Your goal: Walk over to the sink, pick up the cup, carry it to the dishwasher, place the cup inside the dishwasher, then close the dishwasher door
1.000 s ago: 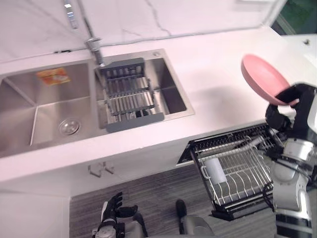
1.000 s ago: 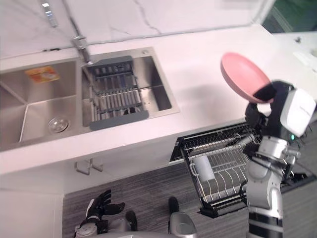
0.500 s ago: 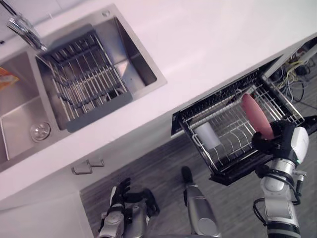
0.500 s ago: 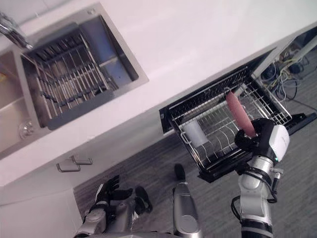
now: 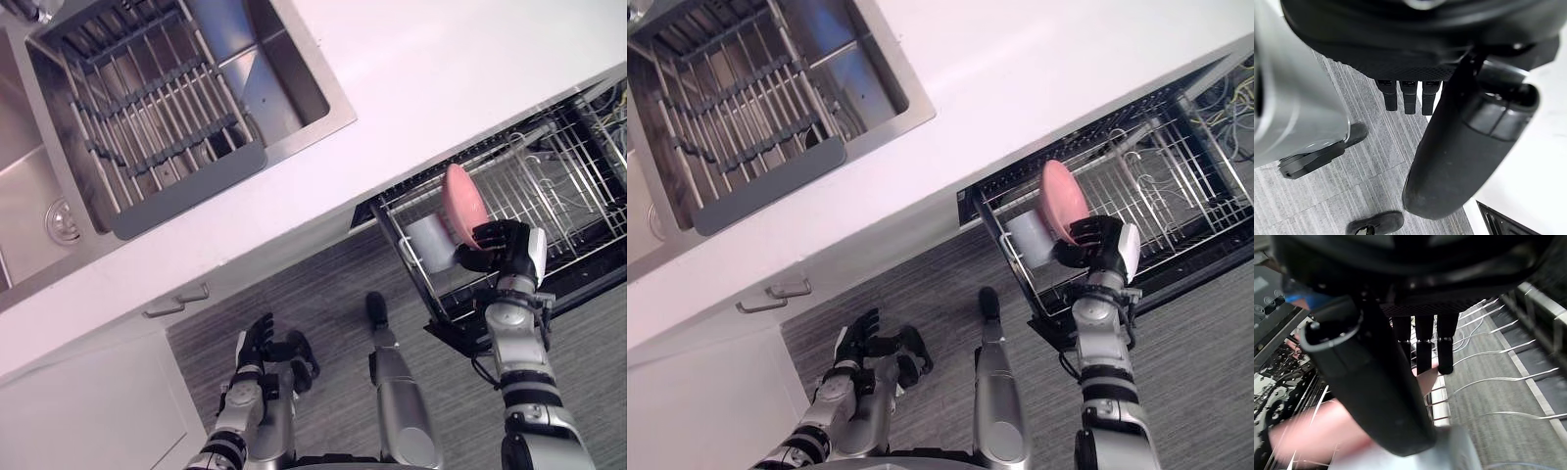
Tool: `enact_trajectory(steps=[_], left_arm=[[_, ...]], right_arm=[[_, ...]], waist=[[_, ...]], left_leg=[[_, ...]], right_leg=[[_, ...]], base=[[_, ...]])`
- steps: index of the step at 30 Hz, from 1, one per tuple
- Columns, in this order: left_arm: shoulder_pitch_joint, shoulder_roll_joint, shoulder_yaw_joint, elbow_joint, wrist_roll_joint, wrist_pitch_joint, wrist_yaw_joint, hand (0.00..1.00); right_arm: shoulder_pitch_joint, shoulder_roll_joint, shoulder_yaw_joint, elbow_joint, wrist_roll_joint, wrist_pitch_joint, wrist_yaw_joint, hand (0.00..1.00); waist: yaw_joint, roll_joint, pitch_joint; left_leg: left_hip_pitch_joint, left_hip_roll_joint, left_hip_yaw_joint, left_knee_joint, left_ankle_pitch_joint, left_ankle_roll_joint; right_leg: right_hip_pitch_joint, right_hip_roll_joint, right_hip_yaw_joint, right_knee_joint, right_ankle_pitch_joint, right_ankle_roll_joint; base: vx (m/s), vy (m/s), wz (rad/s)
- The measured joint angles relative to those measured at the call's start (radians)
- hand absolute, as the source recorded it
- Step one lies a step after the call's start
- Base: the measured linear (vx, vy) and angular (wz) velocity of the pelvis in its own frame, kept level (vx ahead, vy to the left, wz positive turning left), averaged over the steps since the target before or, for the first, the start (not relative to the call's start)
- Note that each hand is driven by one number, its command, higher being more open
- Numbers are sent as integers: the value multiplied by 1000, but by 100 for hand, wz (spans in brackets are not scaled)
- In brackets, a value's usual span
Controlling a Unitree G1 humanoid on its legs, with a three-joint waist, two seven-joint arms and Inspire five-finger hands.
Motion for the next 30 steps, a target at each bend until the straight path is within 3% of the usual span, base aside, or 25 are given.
enact_trajectory(steps=[2, 7, 16, 22, 24, 26, 30], left_arm=[[-10, -1, 0, 0, 0, 0, 2, 90], [-23, -8, 8, -6, 1, 1, 3, 90], [-4, -13, 56, -16, 12, 6, -10, 90], [54, -12, 110, -45, 24, 10, -25, 90], [73, -7, 118, -45, 28, 11, -25, 90], [91, -4, 121, -42, 28, 18, -25, 90], [95, -12, 122, -42, 28, 24, -24, 90]], right_arm=[[12, 3, 1, -40, 2, 3, 0, 90], [144, 51, -2, -403, 2, -6, -24, 90], [460, 173, -70, -802, 3, -94, -20, 90], [675, 319, -227, -812, 52, -123, -14, 90], [725, 378, -271, -746, 86, -136, -26, 90], [752, 425, -301, -595, 222, -140, -69, 90], [756, 426, -273, -386, 341, -127, -88, 90]], waist=[[6, -1, 1], [5, -7, 7], [3, -43, 13], [-16, -73, -8], [-22, -88, -19], [-39, -100, -26], [-42, -99, -27]], left_leg=[[-2, 0, -1, 1, 1, 2], [-6, 4, -18, 5, 3, 3], [72, 22, -28, 22, -17, -7], [112, 51, -6, 60, -54, -18], [123, 56, 0, 65, -62, -21], [133, 55, -2, 67, -68, -21], [131, 53, -2, 75, -74, -23]], right_leg=[[0, -1, 0, -3, 4, 0], [14, -1, -15, -18, 11, -2], [100, 10, -39, -2, -19, -5], [111, 32, -33, 71, -75, -8], [112, 37, -28, 88, -88, -11], [112, 37, -30, 115, -107, -11], [95, 36, -29, 154, -130, -13]], base=[[-1, -17, 1], [15, -37, 8], [36, -19, 2], [60, -11, -9], [64, -12, -9], [67, -12, 2], [22, -5, 0]])
